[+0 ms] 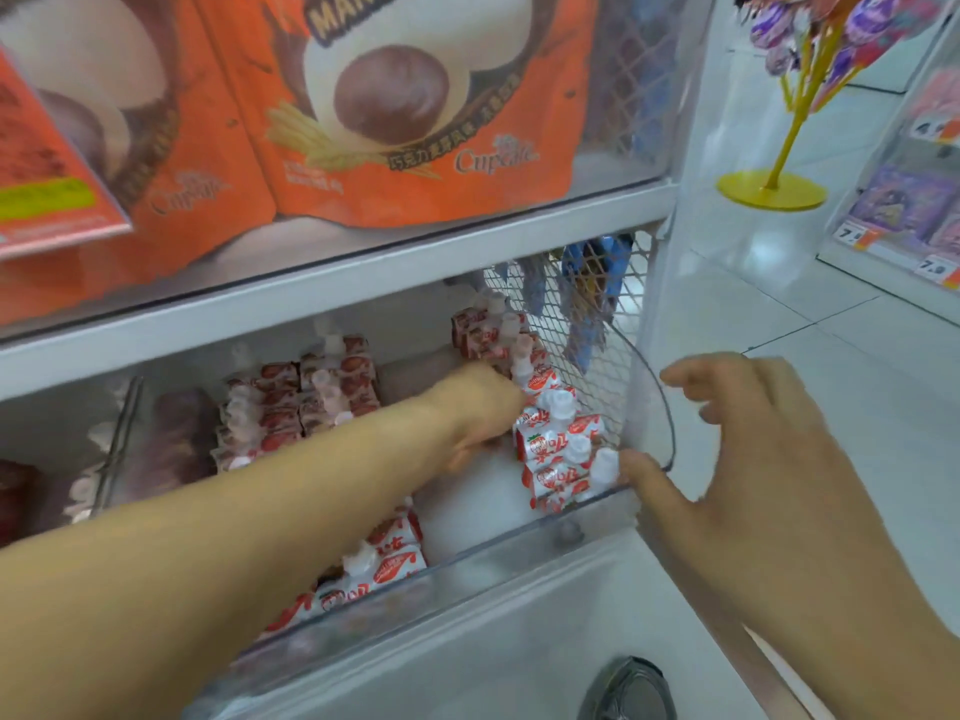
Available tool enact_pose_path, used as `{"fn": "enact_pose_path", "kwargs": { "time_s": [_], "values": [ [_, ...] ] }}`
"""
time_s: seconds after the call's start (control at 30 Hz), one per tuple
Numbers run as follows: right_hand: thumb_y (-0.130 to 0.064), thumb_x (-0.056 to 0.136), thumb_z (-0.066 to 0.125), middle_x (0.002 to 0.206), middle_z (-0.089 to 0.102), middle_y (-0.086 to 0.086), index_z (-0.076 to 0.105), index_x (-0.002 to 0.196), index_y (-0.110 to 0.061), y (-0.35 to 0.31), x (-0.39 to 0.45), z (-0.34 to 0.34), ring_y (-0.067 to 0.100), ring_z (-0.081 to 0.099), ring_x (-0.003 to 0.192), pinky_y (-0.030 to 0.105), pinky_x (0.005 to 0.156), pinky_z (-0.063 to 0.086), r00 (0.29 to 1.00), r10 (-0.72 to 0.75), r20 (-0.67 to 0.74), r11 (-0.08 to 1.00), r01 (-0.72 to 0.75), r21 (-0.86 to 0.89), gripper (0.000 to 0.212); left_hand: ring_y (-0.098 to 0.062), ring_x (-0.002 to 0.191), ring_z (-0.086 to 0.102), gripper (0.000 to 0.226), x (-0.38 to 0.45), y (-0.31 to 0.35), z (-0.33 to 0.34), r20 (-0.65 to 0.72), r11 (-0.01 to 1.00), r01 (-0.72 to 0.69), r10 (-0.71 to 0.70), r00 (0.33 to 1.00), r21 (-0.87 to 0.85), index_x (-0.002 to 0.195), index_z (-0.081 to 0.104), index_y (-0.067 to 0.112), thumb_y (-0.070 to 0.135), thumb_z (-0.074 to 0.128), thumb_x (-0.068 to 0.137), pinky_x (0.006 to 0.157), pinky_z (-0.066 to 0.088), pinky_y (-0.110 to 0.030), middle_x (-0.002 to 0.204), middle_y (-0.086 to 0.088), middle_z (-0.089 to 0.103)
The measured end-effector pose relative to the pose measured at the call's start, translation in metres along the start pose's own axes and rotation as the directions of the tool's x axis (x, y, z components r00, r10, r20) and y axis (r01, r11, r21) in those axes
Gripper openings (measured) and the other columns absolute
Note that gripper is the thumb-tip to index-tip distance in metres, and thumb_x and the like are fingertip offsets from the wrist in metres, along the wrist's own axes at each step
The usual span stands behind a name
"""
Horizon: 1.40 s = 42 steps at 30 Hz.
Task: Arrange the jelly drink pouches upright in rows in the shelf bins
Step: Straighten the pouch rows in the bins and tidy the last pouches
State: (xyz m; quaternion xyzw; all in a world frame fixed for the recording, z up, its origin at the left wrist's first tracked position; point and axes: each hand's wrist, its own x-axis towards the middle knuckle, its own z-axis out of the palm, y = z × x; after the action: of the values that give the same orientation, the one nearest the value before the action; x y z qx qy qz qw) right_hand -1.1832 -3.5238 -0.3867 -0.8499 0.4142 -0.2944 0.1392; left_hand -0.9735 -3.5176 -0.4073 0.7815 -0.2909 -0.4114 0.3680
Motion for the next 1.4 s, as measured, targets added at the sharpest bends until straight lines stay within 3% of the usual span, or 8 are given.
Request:
{"fn": "enact_pose_path", "kwargs": {
  "time_s": [0.13, 0.4, 0.57, 0.73, 0.87, 1.1, 1.27, 1.4],
  "values": [
    [-0.042, 0.083, 0.073, 0.100, 0.060, -0.019, 0.047, 0.125, -0.035, 0.011, 0.009, 0.014, 0.012, 0.066, 0.092, 0.038, 0.079, 0.056, 0.921, 0.237, 0.308, 0.917, -0.316, 0.242, 0.051, -0.028, 0.089, 0.067, 0.021, -0.008, 0.009, 0.011, 0.020, 0.997, 0.061, -0.060, 0.998, -0.054, 0.108, 0.063, 0.001, 0.012, 0.053, 0.094, 0.090, 0.055, -0.044, 0.102, -0.013, 0.069],
    [-0.033, 0.082, 0.076, 0.091, 0.070, -0.014, 0.054, 0.113, -0.034, 0.013, 0.002, 0.017, 0.002, 0.069, 0.075, 0.022, 0.063, 0.048, 0.842, 0.373, 0.389, 0.692, -0.532, 0.488, 0.038, -0.022, 0.068, 0.068, 0.016, -0.052, 0.012, 0.011, 0.245, 0.979, 0.184, -0.159, 0.957, -0.084, 0.107, 0.060, 0.002, 0.002, 0.058, 0.091, 0.073, 0.059, -0.039, 0.080, -0.009, 0.068],
    [-0.018, 0.085, 0.076, 0.084, 0.076, -0.003, 0.056, 0.114, -0.023, 0.017, 0.016, 0.000, 0.009, 0.073, 0.073, 0.026, 0.070, 0.060, 0.731, 0.328, 0.598, 0.485, -0.674, 0.558, 0.035, -0.035, 0.096, 0.067, 0.032, -0.051, 0.011, 0.026, 0.181, 0.986, 0.150, -0.134, 0.974, -0.075, 0.111, 0.061, -0.007, -0.008, 0.064, 0.079, 0.089, 0.053, -0.050, 0.112, -0.025, 0.066],
    [-0.037, 0.081, 0.078, 0.095, 0.072, 0.000, 0.057, 0.111, -0.029, 0.025, 0.030, -0.002, 0.017, 0.071, 0.080, 0.039, 0.082, 0.058, 0.729, 0.374, 0.573, 0.698, -0.628, 0.344, 0.038, -0.030, 0.085, 0.062, 0.013, -0.053, -0.001, 0.015, 0.197, 0.959, 0.221, -0.186, 0.963, -0.175, 0.093, 0.060, -0.001, -0.006, 0.064, 0.082, 0.081, 0.054, -0.041, 0.094, -0.020, 0.062],
    [-0.032, 0.078, 0.080, 0.100, 0.069, -0.010, 0.063, 0.113, -0.032, 0.026, 0.035, 0.000, 0.009, 0.070, 0.082, 0.029, 0.075, 0.058, 0.854, 0.355, 0.381, 0.840, -0.470, 0.271, 0.039, -0.023, 0.090, 0.054, 0.010, -0.045, 0.002, 0.006, -0.097, 0.942, 0.139, -0.176, 0.980, -0.306, 0.079, 0.059, 0.013, 0.013, 0.060, 0.089, 0.082, 0.047, -0.036, 0.092, -0.008, 0.062],
    [-0.030, 0.078, 0.078, 0.087, 0.071, -0.015, 0.069, 0.099, -0.028, 0.028, 0.035, 0.010, -0.002, 0.066, 0.062, 0.004, 0.052, 0.041, 0.901, 0.325, 0.288, 0.884, -0.397, 0.247, 0.023, -0.014, 0.039, 0.049, 0.011, -0.053, 0.030, 0.048, 0.175, 0.707, 0.287, -0.230, 0.957, -0.647, 0.097, 0.053, 0.012, 0.012, 0.042, 0.096, 0.045, 0.049, -0.022, 0.068, -0.007, 0.060],
    [-0.026, 0.076, 0.079, 0.082, 0.070, -0.012, 0.068, 0.095, -0.025, 0.033, 0.035, 0.004, 0.002, 0.068, 0.062, 0.015, 0.055, 0.048, 0.882, 0.328, 0.338, 0.853, -0.430, 0.295, 0.022, -0.021, 0.110, 0.051, 0.038, -0.036, 0.023, 0.021, -0.070, 0.869, 0.141, -0.197, 0.978, -0.474, 0.122, 0.056, 0.015, 0.040, 0.050, 0.095, 0.104, 0.040, -0.039, 0.115, 0.000, 0.055],
    [-0.022, 0.075, 0.079, 0.073, 0.072, -0.011, 0.069, 0.090, -0.025, 0.037, 0.037, 0.005, -0.001, 0.065, 0.056, 0.012, 0.051, 0.046, 0.886, 0.305, 0.350, 0.854, -0.417, 0.311, 0.018, -0.021, 0.109, 0.051, 0.045, 0.014, 0.030, 0.014, -0.326, 0.885, 0.016, -0.189, 0.926, -0.466, 0.126, 0.049, 0.017, 0.050, 0.039, 0.097, 0.089, 0.035, -0.030, 0.124, 0.005, 0.054]
  ]
}}
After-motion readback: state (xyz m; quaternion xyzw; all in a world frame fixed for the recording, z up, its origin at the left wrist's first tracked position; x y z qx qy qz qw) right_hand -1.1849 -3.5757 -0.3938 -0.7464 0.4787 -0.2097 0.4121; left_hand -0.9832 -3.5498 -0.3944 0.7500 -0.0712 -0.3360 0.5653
